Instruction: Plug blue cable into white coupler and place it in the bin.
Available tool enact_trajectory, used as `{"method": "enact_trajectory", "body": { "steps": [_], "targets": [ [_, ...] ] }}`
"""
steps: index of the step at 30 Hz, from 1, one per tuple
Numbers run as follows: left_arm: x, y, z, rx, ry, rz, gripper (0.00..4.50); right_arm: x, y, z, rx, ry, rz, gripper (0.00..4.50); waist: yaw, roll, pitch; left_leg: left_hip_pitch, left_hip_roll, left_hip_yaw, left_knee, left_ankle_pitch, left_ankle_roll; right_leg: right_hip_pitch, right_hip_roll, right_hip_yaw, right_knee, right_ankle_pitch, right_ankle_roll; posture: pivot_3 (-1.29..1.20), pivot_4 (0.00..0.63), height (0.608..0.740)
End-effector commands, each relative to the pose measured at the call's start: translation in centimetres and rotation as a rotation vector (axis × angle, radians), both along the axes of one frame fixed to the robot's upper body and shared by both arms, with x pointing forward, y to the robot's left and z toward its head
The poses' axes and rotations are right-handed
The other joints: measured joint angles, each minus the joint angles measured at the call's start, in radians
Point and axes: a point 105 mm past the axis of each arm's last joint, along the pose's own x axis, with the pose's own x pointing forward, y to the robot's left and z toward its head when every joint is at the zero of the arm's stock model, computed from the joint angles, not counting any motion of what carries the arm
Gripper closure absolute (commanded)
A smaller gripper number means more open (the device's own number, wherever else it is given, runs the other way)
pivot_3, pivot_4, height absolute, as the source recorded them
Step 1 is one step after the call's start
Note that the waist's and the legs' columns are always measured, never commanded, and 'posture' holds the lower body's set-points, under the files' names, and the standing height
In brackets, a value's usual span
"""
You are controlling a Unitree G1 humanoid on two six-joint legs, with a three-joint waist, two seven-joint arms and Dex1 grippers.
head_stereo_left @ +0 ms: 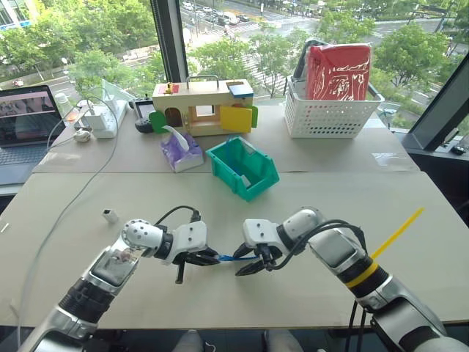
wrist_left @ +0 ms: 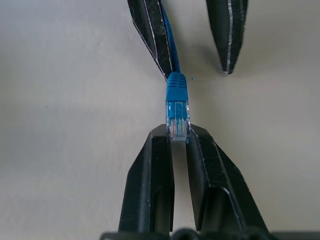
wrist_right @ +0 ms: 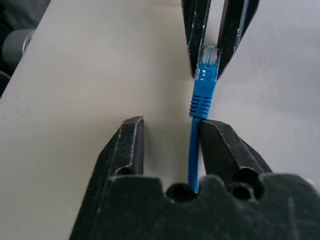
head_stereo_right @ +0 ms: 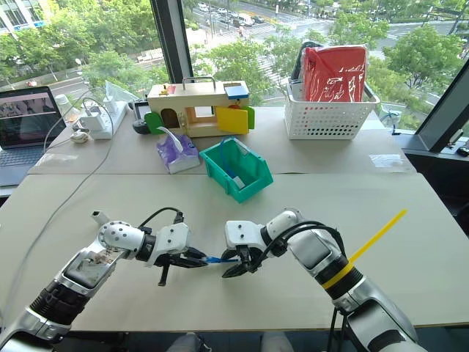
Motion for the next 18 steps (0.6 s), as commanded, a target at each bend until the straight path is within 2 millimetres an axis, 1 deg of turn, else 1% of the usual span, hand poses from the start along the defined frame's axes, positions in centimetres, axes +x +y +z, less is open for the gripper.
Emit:
{"method": "enact_trajectory", "body": {
  "steps": [1,2,3,4,5,6,7,9,11,13,15,18],
  "targets": [
    [0.1,-0.6,0.1,-0.008,-0.020,0.002,4.50,0.3,-0.3,2.2,0.111,0.052,-0.103,0.85,0.001,0.000,0.000,0.000,0.000,0.000,0.000,0.000,0.000,0.000,0.000,0.000,0.000,0.000,0.000,0.00,0.150,0.740],
    [0.1,-0.6,0.1,-0.007,-0.021,0.002,4.50,0.4,-0.5,2.9,0.145,0.056,-0.128,0.64,0.002,0.000,0.000,-0.001,0.000,-0.001,0.000,0.000,0.000,0.000,0.000,0.000,0.000,0.000,0.000,0.00,0.150,0.740],
    [0.2,-0.6,0.0,-0.001,-0.028,0.005,4.50,0.6,-1.0,4.0,0.195,0.044,-0.180,0.28,0.002,0.000,0.000,-0.002,0.000,-0.001,0.000,0.000,0.000,-0.001,0.000,0.000,0.000,0.000,0.000,0.00,0.150,0.740],
    [0.1,-0.6,-0.1,0.005,-0.035,0.006,4.50,1.1,-1.6,4.9,0.241,0.029,-0.245,0.06,0.004,0.000,0.000,-0.004,0.000,-0.001,0.001,0.000,0.000,-0.002,0.000,0.000,0.000,0.000,0.000,0.00,0.150,0.740],
    [0.1,-0.7,-0.2,0.008,-0.039,0.008,4.50,1.4,-1.9,5.5,0.271,0.020,-0.290,0.06,0.006,0.000,0.000,-0.005,0.000,-0.001,0.001,0.000,0.000,-0.003,0.000,0.000,0.000,0.000,0.000,0.00,0.150,0.740],
    [0.3,-0.7,-0.4,0.013,-0.051,0.029,4.50,2.2,-2.9,6.4,0.313,0.013,-0.394,0.06,0.007,0.000,0.000,-0.005,-0.001,-0.001,0.001,0.000,0.000,-0.003,0.000,0.000,0.000,0.000,0.000,0.00,0.150,0.740],
    [0.4,-0.8,-0.6,0.013,-0.062,0.046,4.50,2.5,-3.7,6.9,0.342,0.013,-0.466,0.06,0.010,0.000,0.000,-0.005,-0.001,-0.001,0.001,0.000,0.000,-0.003,0.000,0.000,0.000,0.000,0.000,0.00,0.150,0.740],
    [0.2,-1.2,-1.0,-0.009,-0.043,0.069,4.50,2.5,-5.5,7.7,0.391,0.033,-0.589,0.06,0.017,0.000,0.000,-0.005,-0.001,-0.001,0.000,0.000,0.000,-0.003,0.000,0.000,-0.001,0.000,0.000,0.00,0.150,0.740],
    [0.0,-1.6,-1.1,-0.034,-0.020,0.087,4.50,2.0,-6.6,7.8,0.403,0.052,-0.665,0.06,0.025,0.000,0.000,-0.006,-0.001,-0.001,0.000,0.000,0.000,-0.003,0.000,0.000,-0.002,0.000,0.000,0.00,0.150,0.740],
    [0.1,-1.9,-1.0,-0.064,-0.002,0.124,4.50,1.0,-7.0,7.5,0.383,0.058,-0.681,0.06,0.029,0.000,0.000,-0.006,-0.001,-0.001,0.000,0.000,0.000,-0.002,0.000,0.000,-0.002,0.000,0.000,0.00,0.150,0.740],
    [1.2,-2.4,-0.4,-0.112,-0.017,0.208,4.50,0.3,-7.1,7.0,0.402,0.110,-0.758,0.06,0.032,0.000,0.000,-0.006,-0.001,-0.001,0.000,0.000,0.000,-0.002,0.000,0.000,-0.003,0.000,0.000,0.00,0.150,0.740],
    [3.3,-3.4,1.6,-0.244,-0.087,0.329,4.50,-0.2,-6.9,7.6,0.553,0.263,-0.867,0.06,0.030,0.000,0.000,-0.006,-0.001,-0.001,0.001,0.000,0.000,-0.002,0.000,0.000,-0.004,0.000,0.000,0.00,0.150,0.740]
  ]
}}
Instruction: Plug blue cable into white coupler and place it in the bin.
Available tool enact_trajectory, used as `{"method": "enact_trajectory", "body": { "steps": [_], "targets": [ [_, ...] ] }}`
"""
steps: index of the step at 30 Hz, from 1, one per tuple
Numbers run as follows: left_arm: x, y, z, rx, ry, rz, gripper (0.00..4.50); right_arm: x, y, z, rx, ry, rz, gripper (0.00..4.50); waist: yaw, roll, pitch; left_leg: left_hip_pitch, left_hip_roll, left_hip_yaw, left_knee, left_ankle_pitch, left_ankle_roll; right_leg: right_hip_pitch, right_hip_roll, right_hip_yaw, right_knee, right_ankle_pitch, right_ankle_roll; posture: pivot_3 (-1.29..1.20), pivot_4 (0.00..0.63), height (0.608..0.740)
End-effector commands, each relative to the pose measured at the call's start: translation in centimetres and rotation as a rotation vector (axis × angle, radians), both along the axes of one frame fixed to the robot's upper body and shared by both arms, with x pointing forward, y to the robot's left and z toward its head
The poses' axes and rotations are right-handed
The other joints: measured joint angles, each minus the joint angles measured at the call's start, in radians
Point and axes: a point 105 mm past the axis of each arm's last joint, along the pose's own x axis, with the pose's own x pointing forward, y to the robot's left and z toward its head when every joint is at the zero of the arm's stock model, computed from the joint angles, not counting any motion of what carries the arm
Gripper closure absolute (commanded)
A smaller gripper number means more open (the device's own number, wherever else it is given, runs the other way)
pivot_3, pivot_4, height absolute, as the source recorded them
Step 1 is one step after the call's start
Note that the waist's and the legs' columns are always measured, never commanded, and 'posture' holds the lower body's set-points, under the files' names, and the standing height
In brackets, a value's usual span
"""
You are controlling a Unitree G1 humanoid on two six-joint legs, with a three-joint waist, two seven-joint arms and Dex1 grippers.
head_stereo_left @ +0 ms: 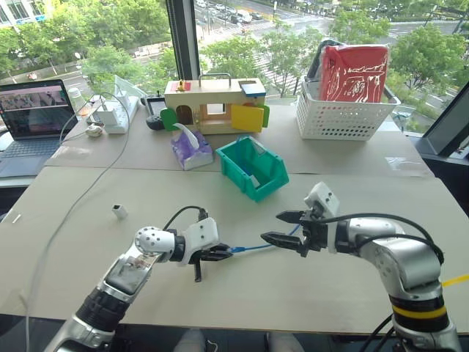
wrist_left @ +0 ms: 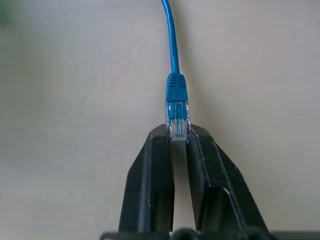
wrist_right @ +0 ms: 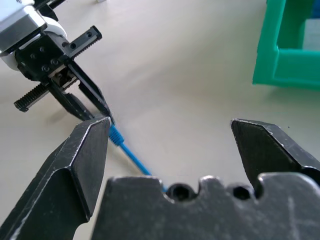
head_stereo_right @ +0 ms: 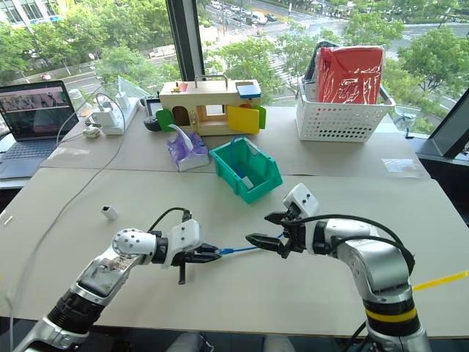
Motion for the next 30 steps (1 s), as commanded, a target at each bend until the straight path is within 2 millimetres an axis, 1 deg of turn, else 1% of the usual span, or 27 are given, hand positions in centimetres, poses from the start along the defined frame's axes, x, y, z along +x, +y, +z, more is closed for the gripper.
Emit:
{"method": "enact_trajectory", "body": {
  "steps": [1,2,4,5,7,8,10,13,15,17,20,24,28,30],
  "targets": [
    [2.5,-1.2,3.0,-0.166,-0.094,0.150,4.50,-1.1,0.2,2.1,0.233,0.079,-0.085,0.06,-0.003,0.000,0.000,0.000,0.000,0.000,0.000,0.000,0.000,0.000,0.000,0.000,0.001,0.000,0.000,0.00,0.150,0.740],
    [2.5,-2.1,4.2,-0.242,-0.110,0.142,4.50,-1.6,0.2,2.4,0.287,0.109,-0.085,0.06,-0.004,0.000,0.000,0.000,0.000,0.000,0.000,0.000,0.000,-0.001,0.000,0.000,0.001,0.000,0.000,0.00,0.150,0.740],
    [1.8,-3.8,6.4,-0.389,-0.103,0.095,4.50,-2.5,0.4,2.8,0.339,0.137,-0.078,0.06,-0.003,0.000,0.000,-0.002,0.000,-0.001,0.001,0.000,0.000,-0.003,0.000,0.000,0.003,0.002,-0.003,0.00,0.150,0.740],
    [1.5,-4.4,7.1,-0.437,-0.105,0.077,4.50,-2.7,0.5,3.0,0.355,0.139,-0.084,0.06,-0.004,0.000,0.000,-0.003,0.000,-0.001,0.000,0.000,0.000,-0.003,0.000,0.000,0.002,0.004,-0.007,0.00,0.150,0.740],
    [1.0,-5.2,7.8,-0.483,-0.108,0.057,4.50,-3.4,1.2,3.4,0.389,0.128,-0.071,0.06,-0.005,0.000,0.000,-0.003,0.000,-0.001,0.000,0.000,0.000,-0.004,0.000,0.000,0.002,0.004,-0.007,0.00,0.150,0.740],
    [1.0,-5.4,7.9,-0.494,-0.114,0.059,4.50,-3.7,1.6,3.4,0.399,0.121,-0.073,0.06,-0.008,0.000,0.000,-0.002,0.000,-0.001,-0.001,0.000,0.000,-0.004,0.000,0.000,0.002,0.004,-0.007,0.00,0.150,0.740],
    [0.9,-5.8,8.3,-0.528,-0.115,0.066,4.50,-3.4,1.7,3.4,0.437,0.115,-0.149,0.06,-0.011,0.001,0.000,-0.002,0.000,-0.001,-0.002,0.000,0.000,-0.004,0.000,0.000,0.002,0.004,-0.007,0.00,0.150,0.740],
    [0.7,-6.3,8.4,-0.556,-0.090,0.066,4.50,-2.6,1.2,3.4,0.464,0.110,-0.272,0.06,-0.010,0.001,0.000,-0.002,0.000,-0.001,-0.001,0.000,0.000,-0.005,0.000,0.000,0.003,0.004,-0.007,0.00,0.150,0.740],
    [0.6,-6.5,8.3,-0.557,-0.083,0.064,4.50,-1.8,0.6,3.3,0.497,0.117,-0.396,0.06,-0.008,0.001,0.000,-0.002,0.000,-0.001,-0.001,0.000,0.000,-0.005,0.000,0.000,0.002,0.003,-0.007,0.00,0.150,0.740],
    [0.6,-6.6,8.3,-0.553,-0.086,0.065,4.50,-1.5,0.7,3.2,0.546,0.138,-0.473,0.06,-0.007,0.002,-0.001,-0.003,0.000,0.000,-0.001,0.000,0.000,-0.005,0.000,0.000,0.002,0.004,-0.007,0.00,0.150,0.740],
    [0.5,-6.4,8.2,-0.556,-0.080,0.077,4.50,-1.6,1.2,3.3,0.566,0.145,-0.499,0.06,-0.006,0.002,-0.001,-0.004,0.000,-0.001,-0.001,0.000,0.000,-0.006,0.000,0.000,0.001,0.004,-0.007,0.00,0.150,0.740],
    [0.4,-6.4,8.1,-0.566,-0.071,0.095,4.50,-1.3,0.5,3.2,0.580,0.140,-0.565,0.06,-0.013,0.002,-0.001,-0.004,0.000,-0.001,-0.002,0.000,0.000,-0.008,0.000,0.000,0.003,0.004,-0.008,0.00,0.150,0.740],
    [0.4,-6.4,8.2,-0.562,-0.069,0.092,4.50,-1.0,0.5,3.5,0.602,0.133,-0.571,0.06,-0.012,0.002,-0.001,-0.004,0.000,-0.001,-0.002,0.000,0.000,-0.007,0.000,0.000,0.002,0.004,-0.008,0.00,0.150,0.740],
    [0.3,-6.4,8.2,-0.560,-0.068,0.089,4.50,-1.1,0.8,3.6,0.604,0.135,-0.556,0.06,-0.012,0.002,-0.001,-0.004,0.000,-0.001,-0.002,0.000,0.000,-0.008,0.000,0.000,0.002,0.004,-0.008,0.00,0.150,0.740]
  ]
}}
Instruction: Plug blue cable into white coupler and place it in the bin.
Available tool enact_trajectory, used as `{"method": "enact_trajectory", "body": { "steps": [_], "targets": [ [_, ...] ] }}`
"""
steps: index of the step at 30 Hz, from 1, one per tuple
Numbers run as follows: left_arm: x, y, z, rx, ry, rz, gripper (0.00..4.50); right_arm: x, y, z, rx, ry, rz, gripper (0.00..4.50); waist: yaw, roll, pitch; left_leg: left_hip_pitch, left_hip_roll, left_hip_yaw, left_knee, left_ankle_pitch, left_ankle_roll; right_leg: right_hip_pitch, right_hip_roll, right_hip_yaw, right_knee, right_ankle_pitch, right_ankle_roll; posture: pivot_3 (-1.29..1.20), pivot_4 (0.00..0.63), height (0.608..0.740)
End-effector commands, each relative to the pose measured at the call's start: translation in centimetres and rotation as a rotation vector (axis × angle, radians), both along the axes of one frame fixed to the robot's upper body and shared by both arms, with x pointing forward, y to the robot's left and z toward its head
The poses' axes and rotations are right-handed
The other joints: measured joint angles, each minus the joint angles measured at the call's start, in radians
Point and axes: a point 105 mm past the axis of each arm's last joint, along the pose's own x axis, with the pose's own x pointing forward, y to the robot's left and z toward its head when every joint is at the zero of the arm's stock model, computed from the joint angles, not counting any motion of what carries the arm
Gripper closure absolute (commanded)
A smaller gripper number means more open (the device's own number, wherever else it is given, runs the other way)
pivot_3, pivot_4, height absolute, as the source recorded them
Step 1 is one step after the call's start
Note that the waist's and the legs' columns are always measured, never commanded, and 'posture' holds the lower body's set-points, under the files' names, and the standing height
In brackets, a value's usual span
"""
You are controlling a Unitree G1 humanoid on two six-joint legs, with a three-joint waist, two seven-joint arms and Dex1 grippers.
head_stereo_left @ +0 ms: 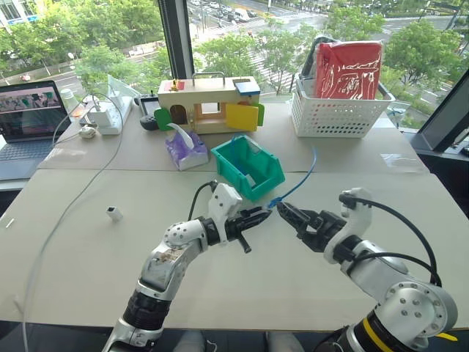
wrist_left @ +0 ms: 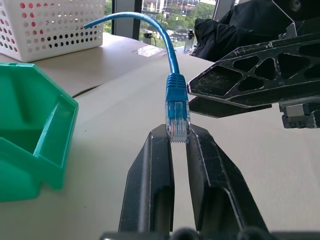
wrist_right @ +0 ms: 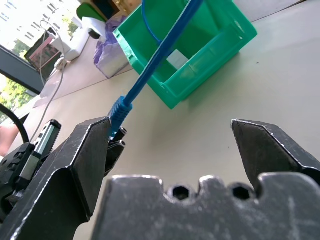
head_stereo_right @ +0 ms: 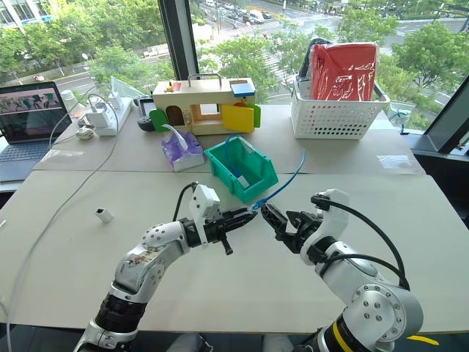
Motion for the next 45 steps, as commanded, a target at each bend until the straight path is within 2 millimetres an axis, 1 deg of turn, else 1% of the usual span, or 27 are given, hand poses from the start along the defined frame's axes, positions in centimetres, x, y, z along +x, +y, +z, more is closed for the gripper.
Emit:
{"method": "enact_trajectory", "body": {
  "steps": [1,7,15,18,23,28,29,38,40,42,44,45],
  "targets": [
    [-0.7,-0.5,1.3,-0.020,-0.043,-0.029,4.50,-0.3,3.1,1.5,0.169,-0.058,0.076,0.06,0.000,0.000,0.000,0.000,0.000,0.000,0.000,0.000,0.000,0.000,0.000,0.000,0.000,0.000,0.000,0.00,0.150,0.740],
    [-1.1,-0.6,1.3,-0.024,-0.035,-0.043,4.50,-0.3,3.9,2.2,0.215,-0.085,0.110,0.06,0.001,0.000,0.000,0.000,0.000,0.000,0.000,0.000,0.000,0.000,0.000,0.000,0.000,0.000,0.000,0.00,0.150,0.740],
    [-1.2,-0.9,1.3,-0.029,-0.030,-0.060,4.50,-0.2,4.3,2.3,0.269,-0.085,0.121,0.06,0.000,0.000,0.000,-0.001,0.000,0.000,0.000,0.000,0.000,-0.001,0.000,0.000,0.000,0.000,0.000,0.00,0.150,0.740],
    [-1.3,-1.0,1.3,-0.030,-0.028,-0.063,4.50,-0.4,4.4,2.2,0.286,-0.076,0.129,0.76,-0.001,0.000,0.000,-0.001,0.000,0.000,0.000,0.000,0.000,-0.001,0.000,0.000,0.000,0.000,0.000,0.00,0.150,0.740],
    [-1.3,-1.1,1.3,-0.030,-0.027,-0.073,4.50,-0.7,4.8,2.0,0.337,-0.049,0.151,2.53,-0.001,0.000,0.000,-0.002,0.000,0.000,0.000,0.000,0.000,-0.002,0.000,0.000,-0.001,0.000,0.000,0.00,0.150,0.740],
    [-1.4,-1.1,1.3,-0.032,-0.025,-0.074,4.50,-0.8,4.6,2.1,0.366,-0.026,0.146,4.29,-0.006,0.000,0.000,-0.006,0.000,0.000,0.000,0.000,0.000,-0.006,0.000,0.000,0.000,0.000,-0.001,0.00,0.150,0.740],
    [-1.4,-1.1,1.3,-0.033,-0.024,-0.073,4.50,-0.8,4.5,2.1,0.373,-0.024,0.140,4.46,-0.007,0.000,0.000,-0.006,0.000,0.000,0.000,0.000,0.000,-0.006,0.000,0.000,0.000,0.000,0.000,0.00,0.150,0.740],
    [-1.4,-1.1,1.3,-0.037,-0.013,-0.069,4.50,-0.8,4.1,2.4,0.397,-0.002,0.129,4.46,-0.017,0.000,0.000,-0.008,0.000,0.000,0.000,0.000,0.000,-0.007,0.000,0.000,-0.001,0.000,0.000,0.00,0.150,0.740],
    [-1.3,-0.6,1.6,-0.055,-0.002,-0.088,3.50,-0.9,4.2,2.4,0.396,-0.001,0.138,4.50,-0.018,0.000,0.000,-0.008,0.000,0.000,0.000,0.000,0.000,-0.007,0.000,0.000,-0.001,0.000,0.000,0.00,0.150,0.740],
    [-1.2,-0.1,1.9,-0.065,0.000,-0.095,2.86,-0.9,4.2,2.5,0.395,0.001,0.144,4.50,-0.020,0.000,0.000,-0.008,0.000,0.000,0.000,0.000,0.000,-0.007,0.000,0.000,-0.001,0.000,0.000,0.00,0.150,0.740],
    [-0.7,1.0,2.3,-0.062,-0.019,-0.068,2.06,-0.9,4.2,2.5,0.394,0.003,0.146,4.50,-0.019,0.000,0.000,-0.008,0.000,0.000,0.000,0.000,0.000,-0.007,0.000,0.000,-0.001,0.000,0.000,0.00,0.150,0.740],
    [-0.4,2.1,2.6,-0.063,-0.028,-0.052,1.71,-0.9,4.1,2.6,0.392,0.001,0.149,4.50,-0.019,0.000,0.000,-0.008,0.000,0.000,0.000,0.000,0.000,-0.007,0.000,0.000,-0.001,0.000,0.000,0.00,0.150,0.740]
  ]
}}
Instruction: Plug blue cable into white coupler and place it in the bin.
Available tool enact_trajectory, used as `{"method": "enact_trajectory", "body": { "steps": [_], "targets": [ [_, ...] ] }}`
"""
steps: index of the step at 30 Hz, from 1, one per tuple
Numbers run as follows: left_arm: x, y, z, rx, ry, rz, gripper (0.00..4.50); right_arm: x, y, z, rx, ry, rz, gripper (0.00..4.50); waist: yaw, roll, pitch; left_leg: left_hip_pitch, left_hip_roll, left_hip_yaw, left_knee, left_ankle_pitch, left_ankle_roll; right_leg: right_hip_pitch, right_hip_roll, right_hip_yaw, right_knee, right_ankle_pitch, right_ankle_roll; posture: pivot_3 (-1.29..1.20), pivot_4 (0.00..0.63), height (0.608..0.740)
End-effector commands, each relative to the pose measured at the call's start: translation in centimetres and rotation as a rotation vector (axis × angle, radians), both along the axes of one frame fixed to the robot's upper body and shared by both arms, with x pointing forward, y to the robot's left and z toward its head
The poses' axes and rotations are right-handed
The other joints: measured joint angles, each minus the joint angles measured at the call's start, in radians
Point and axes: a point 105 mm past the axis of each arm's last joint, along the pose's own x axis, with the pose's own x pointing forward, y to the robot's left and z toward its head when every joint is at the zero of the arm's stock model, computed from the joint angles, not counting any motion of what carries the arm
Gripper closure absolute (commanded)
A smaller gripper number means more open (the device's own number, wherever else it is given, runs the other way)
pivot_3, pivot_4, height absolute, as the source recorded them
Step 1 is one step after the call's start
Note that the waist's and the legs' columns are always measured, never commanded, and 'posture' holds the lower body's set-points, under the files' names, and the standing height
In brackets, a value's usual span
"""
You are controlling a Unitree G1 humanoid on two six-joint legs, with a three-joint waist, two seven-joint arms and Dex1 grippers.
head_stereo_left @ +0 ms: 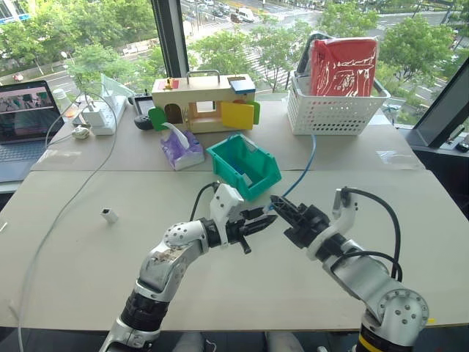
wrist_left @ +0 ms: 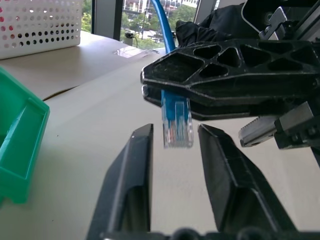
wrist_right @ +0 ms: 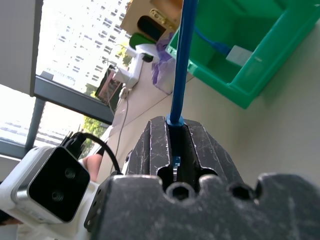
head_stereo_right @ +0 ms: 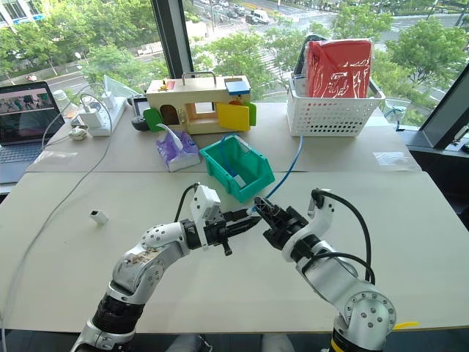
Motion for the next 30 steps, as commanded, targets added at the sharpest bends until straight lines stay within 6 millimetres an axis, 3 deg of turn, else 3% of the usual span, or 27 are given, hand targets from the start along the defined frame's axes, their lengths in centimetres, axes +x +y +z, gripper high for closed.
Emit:
{"method": "enact_trajectory", "body": {
  "steps": [1,4,5,7,10,14,18,23,30],
  "targets": [
    [0.7,2.8,2.1,-0.031,-0.062,0.035,1.34,-0.2,-0.1,0.9,0.030,-0.033,0.010,4.50,0.000,0.000,0.000,0.000,0.000,0.000,0.000,0.000,0.000,0.000,0.000,0.000,0.000,0.000,0.000,0.00,0.150,0.740],
    [1.1,6.4,2.1,0.112,-0.173,0.080,0.20,0.2,-0.5,1.0,0.027,-0.040,0.007,4.50,-0.003,0.000,0.000,0.000,0.000,0.000,0.000,0.000,0.000,0.000,0.000,0.000,0.000,0.000,0.000,0.00,0.150,0.740],
    [1.2,7.0,2.5,0.109,-0.186,0.094,0.03,0.2,-0.5,1.1,0.028,-0.041,0.009,4.50,-0.001,0.000,0.000,0.000,0.000,0.000,0.000,0.000,0.000,-0.001,0.000,0.000,0.000,0.000,0.000,0.00,0.150,0.740],
    [1.8,9.2,4.4,0.036,-0.200,0.172,0.03,0.2,-0.2,1.1,0.033,-0.042,0.027,4.50,0.002,0.000,0.000,0.000,0.000,0.000,0.000,0.000,0.000,-0.001,0.000,0.000,0.000,0.000,0.000,0.00,0.150,0.740],
    [2.9,16.5,6.5,-0.028,-0.257,0.419,0.03,0.3,0.3,1.1,0.049,-0.040,0.074,4.50,0.003,0.000,0.000,-0.001,0.001,0.000,0.000,0.000,0.000,-0.001,0.000,0.000,-0.001,0.000,-0.001,0.00,0.150,0.740],
    [2.3,23.8,5.7,-0.017,-0.240,0.665,0.03,0.3,1.0,1.1,0.059,-0.038,0.136,4.50,-0.014,0.000,0.001,0.001,0.001,0.000,-0.002,-0.001,0.001,-0.001,0.000,0.000,0.000,0.000,-0.002,0.00,0.150,0.740],
    [1.8,28.9,3.9,0.024,-0.214,0.885,0.03,0.3,1.4,1.0,0.056,-0.034,0.177,4.50,0.003,0.000,0.001,0.000,0.001,0.000,-0.001,-0.001,0.001,-0.001,0.000,0.000,0.000,0.000,-0.002,0.00,0.150,0.740],
    [0.9,31.6,2.1,0.006,-0.189,1.046,0.03,0.2,1.8,0.8,0.054,-0.027,0.207,4.50,0.008,-0.001,0.001,0.000,0.001,0.000,-0.001,-0.001,0.001,-0.001,0.000,0.000,-0.001,0.000,-0.002,0.00,0.150,0.740],
    [0.8,31.4,-1.8,0.037,-0.099,1.127,0.03,0.3,2.0,0.8,0.048,-0.021,0.219,4.50,0.005,-0.002,0.000,0.000,0.001,0.000,-0.001,0.000,0.001,-0.001,0.000,0.000,0.001,0.000,-0.002,0.00,0.150,0.740]
  ]
}}
